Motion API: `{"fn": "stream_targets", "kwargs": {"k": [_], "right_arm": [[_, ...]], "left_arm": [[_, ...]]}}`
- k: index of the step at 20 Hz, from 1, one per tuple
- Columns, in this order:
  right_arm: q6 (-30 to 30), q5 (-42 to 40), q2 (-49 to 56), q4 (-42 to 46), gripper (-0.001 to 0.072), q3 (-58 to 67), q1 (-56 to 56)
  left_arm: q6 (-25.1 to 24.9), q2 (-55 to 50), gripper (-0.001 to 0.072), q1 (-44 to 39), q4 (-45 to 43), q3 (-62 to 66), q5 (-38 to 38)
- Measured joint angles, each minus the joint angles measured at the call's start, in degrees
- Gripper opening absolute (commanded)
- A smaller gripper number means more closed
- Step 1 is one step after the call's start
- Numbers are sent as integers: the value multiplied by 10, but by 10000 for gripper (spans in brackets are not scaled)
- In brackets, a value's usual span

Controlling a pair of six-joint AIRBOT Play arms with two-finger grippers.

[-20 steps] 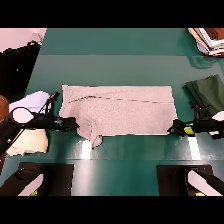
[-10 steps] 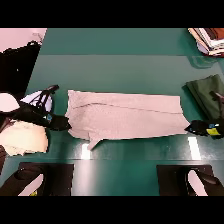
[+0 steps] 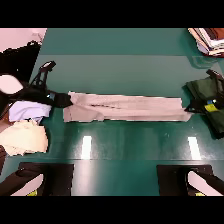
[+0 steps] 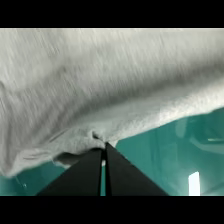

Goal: Fold the shirts.

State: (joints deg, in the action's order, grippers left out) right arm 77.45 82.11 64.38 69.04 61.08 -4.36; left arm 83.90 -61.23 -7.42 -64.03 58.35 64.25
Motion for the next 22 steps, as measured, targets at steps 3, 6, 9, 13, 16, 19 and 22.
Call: {"fn": "stream_targets", "kwargs": {"k": [3, 6, 9, 13, 16, 19, 22], "right_arm": [[1, -6, 93, 0, 17, 63, 12], [4, -9, 170, -2, 385, 121, 14], [2, -7, 220, -4, 385, 167, 11], [-21, 25, 245, -4, 385, 194, -20], [-36, 48, 250, -5, 403, 186, -65], [-54, 45, 252, -33, 511, 137, -120], [-82, 8, 255, -90, 509, 76, -163]], "left_arm": [[-10, -71, 23, 0, -1, 29, -64], [-15, -129, 370, 0, -2, 59, -113], [-15, -157, 529, 0, -2, 84, -131], [-15, -167, 93, 0, -2, 120, -93], [-15, -170, 23, 0, 2, 134, -56], [-17, -171, 22, 0, 17, 139, -45], [-17, -177, 22, 0, 52, 140, -47]]}}
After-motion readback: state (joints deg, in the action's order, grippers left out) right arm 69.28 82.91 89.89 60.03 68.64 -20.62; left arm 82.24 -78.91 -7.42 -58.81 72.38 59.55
